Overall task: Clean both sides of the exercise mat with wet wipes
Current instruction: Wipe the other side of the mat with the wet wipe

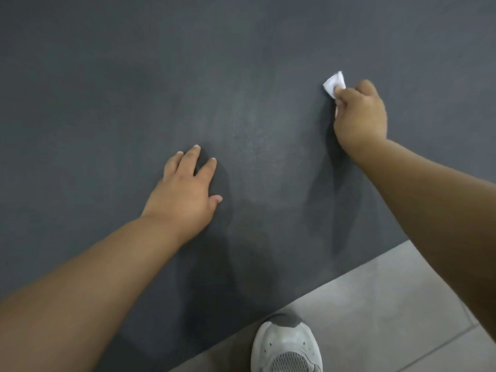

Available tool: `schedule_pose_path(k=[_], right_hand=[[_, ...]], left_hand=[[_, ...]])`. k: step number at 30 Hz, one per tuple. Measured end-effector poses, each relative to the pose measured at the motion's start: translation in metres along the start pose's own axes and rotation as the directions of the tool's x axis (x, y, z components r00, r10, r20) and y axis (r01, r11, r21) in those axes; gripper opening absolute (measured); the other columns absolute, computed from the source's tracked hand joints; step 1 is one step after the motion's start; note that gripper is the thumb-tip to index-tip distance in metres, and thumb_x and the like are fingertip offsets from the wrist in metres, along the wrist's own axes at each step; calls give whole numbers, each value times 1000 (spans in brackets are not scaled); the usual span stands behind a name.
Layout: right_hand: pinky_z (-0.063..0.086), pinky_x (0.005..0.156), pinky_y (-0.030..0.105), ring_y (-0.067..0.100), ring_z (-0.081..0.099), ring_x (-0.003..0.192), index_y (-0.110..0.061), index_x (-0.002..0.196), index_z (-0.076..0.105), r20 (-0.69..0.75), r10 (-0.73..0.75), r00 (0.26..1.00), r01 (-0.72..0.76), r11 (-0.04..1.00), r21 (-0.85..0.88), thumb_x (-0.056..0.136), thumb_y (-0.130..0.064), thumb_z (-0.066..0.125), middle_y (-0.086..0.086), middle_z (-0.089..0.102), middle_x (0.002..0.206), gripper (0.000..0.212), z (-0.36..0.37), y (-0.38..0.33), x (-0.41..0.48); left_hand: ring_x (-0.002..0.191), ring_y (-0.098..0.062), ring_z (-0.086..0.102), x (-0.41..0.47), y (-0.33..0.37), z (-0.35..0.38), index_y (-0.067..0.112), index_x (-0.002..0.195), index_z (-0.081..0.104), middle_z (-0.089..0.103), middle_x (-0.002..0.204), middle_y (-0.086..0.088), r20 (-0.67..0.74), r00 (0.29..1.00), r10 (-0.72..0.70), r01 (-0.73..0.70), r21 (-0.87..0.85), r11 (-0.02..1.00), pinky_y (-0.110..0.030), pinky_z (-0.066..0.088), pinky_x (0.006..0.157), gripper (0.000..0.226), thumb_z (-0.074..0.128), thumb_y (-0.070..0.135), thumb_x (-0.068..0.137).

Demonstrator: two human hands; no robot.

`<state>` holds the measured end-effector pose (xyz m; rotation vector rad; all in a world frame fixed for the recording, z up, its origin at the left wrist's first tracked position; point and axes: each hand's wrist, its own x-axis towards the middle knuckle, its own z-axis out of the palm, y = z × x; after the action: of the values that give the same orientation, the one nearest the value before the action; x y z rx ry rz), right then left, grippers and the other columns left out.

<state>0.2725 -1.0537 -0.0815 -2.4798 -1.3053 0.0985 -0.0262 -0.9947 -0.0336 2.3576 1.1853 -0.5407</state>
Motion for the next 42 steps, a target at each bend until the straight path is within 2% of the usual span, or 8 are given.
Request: schedule_pose_path(k=[6,14,18,22,26,31,36,42], right_hand=[[35,51,31,33,51,65,-3,106,65,44,-231,972,229,972,45,91,-13,42,14,52,81,29,5,-17,-59],[40,59,31,21,48,64,-7,112,66,255,-657,709,596,752,280,91,-11,43,5,62,90,31,1,-32,-211],[36,52,31,27,47,58,-6,108,65,167,-539,825,503,837,215,94,-9,41,11,59,76,28,-9,-6,-190],[36,49,32,33,50,57,-9,93,57,-1,28,1000,-28,999,22,82,-2,59,20,53,76,14,-29,51,-158],[33,59,41,41,50,77,7,100,54,-79,553,829,-555,832,-4,94,-14,44,29,51,104,24,-45,90,-155],[35,44,34,34,48,49,-7,86,44,-11,107,994,-106,993,61,87,-14,44,20,53,72,7,-26,34,-197],[37,59,29,23,53,58,-11,87,65,227,-412,883,376,908,185,88,-12,42,4,60,76,22,-14,-28,-255],[35,56,35,29,51,57,-12,81,44,52,-65,996,70,993,-94,80,-13,52,15,53,69,7,-30,61,-195]], left_hand=[[145,-24,-8,33,23,-18,25,151,3,-13,157,3,40,999,31,-31,14,999,-39,13,117,86,58,45,88],[141,-40,-17,52,64,-14,28,150,-7,-27,153,-2,205,979,-7,-28,170,985,-56,10,114,112,69,58,73],[141,-41,-15,53,67,-14,25,150,-6,-26,154,-5,198,980,-17,-27,219,975,-56,12,113,111,68,58,74],[141,-41,-17,54,70,-11,24,150,-7,-28,153,-6,216,976,-23,-31,241,970,-57,12,113,111,68,57,74],[140,-43,-18,56,74,-11,23,149,-9,-31,152,-8,253,966,-46,-24,266,964,-58,12,113,110,67,55,77],[138,-47,-17,59,77,-11,18,149,-11,-32,151,-12,269,960,-72,-12,298,954,-60,14,111,110,66,53,78],[138,-49,-13,61,83,-13,14,149,-11,-30,151,-16,270,958,-91,-9,346,938,-58,18,111,112,66,53,78],[137,-53,-10,63,84,-12,10,148,-13,-28,150,-21,290,953,-89,-40,409,912,-57,24,110,114,63,58,78]])
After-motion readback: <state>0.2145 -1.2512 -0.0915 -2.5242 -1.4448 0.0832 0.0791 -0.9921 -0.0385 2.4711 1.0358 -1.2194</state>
